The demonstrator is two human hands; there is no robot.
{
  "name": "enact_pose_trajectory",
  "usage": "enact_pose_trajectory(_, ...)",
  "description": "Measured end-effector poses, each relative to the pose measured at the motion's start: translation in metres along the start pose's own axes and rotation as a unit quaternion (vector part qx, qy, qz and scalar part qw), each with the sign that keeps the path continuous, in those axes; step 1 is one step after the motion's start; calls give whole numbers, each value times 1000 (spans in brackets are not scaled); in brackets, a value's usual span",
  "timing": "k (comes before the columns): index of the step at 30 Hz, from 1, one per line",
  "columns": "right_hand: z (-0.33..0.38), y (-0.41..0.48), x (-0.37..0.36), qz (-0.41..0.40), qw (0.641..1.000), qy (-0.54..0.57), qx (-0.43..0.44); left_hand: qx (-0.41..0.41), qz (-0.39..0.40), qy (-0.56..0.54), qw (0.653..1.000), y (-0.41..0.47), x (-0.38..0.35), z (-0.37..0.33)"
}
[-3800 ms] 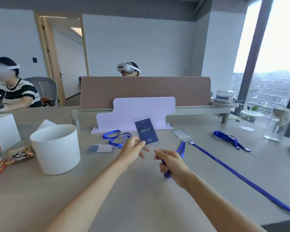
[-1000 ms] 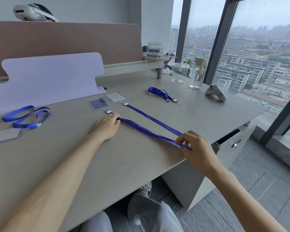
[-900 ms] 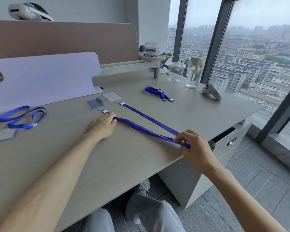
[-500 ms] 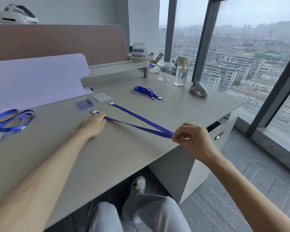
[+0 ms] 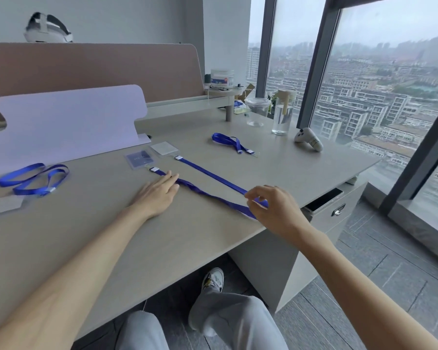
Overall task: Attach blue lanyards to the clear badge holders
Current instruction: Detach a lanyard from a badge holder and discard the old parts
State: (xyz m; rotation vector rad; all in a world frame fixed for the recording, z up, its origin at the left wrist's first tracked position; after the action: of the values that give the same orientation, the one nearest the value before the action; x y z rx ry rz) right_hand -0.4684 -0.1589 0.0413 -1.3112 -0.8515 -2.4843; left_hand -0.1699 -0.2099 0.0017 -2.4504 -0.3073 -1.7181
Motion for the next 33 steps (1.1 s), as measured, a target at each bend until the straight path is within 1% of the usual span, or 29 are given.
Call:
enact_pose_trajectory(4,32,28,-24,10,999,34,39,2,7,-136,991,-19,4,3)
enact_pose_trajectory(6,49,43,-39,16,997,41,58,12,-2,-178,984,-33,10,8)
enact_pose_trajectory(9,79,64,-66,25,994,76,79,26,-30,-217,975,-54,24,25)
enact_pose_trajectory(11,102,77,-89,33,989,119,85,43,-51,-243,968,-67,33,45)
enact_pose_trajectory(15,144,97,-139,37,974,217,48,92,-117,-243,958,-92,52,103)
enact_pose_trajectory(18,173,111,-178,80,968,231,49,137,-136,-252,948,-107,65,149)
enact_pose_trajectory(21,198,130,-209,102,975,190,62,163,-170,-218,947,-112,76,192)
enact_pose_trajectory(24,220,151,-231,94,979,170,64,191,-220,-115,950,-105,86,229)
enact_pose_trajectory(26,230,165,-243,90,976,185,66,204,-208,-63,954,-94,91,248)
enact_pose_trajectory(28,238,179,-255,104,973,191,75,220,-183,-27,958,-81,95,261)
enact_pose_trajectory(31,248,190,-268,147,965,173,133,245,-162,8,956,-66,98,269)
enact_pose_trajectory(33,251,192,-272,172,958,145,180,240,-173,13,955,-64,99,270)
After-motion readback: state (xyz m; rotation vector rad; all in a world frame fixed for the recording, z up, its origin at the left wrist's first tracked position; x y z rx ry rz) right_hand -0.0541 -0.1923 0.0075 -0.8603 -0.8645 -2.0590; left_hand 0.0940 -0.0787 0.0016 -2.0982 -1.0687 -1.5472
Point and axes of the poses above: each hand's wrist, its own y-axis towards the middle knuckle, its own x-axis out of the back of the hand, z = x × y, the point moved 2 cm from there along y, towards the middle knuckle, and after that the axes turned 11 degrees about x, right-handed, at the moved point
